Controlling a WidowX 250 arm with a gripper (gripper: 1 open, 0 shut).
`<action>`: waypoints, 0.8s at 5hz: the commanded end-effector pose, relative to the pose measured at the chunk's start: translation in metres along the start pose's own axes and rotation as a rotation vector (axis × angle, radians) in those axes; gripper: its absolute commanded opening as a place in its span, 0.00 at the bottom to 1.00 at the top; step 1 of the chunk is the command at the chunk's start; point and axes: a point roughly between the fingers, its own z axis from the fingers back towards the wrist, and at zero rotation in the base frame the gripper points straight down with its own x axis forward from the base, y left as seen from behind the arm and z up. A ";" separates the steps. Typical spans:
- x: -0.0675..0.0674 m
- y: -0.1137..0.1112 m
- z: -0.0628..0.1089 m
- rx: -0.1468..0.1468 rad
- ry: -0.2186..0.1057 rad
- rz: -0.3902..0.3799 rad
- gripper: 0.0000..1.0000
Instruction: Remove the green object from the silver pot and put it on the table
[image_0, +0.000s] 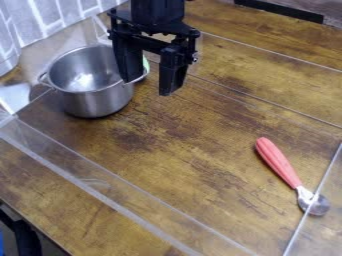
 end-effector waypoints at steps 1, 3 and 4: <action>0.002 0.006 -0.020 0.000 0.036 -0.050 1.00; 0.004 0.019 -0.021 -0.012 0.025 -0.002 1.00; 0.007 0.020 -0.025 -0.012 0.051 0.003 1.00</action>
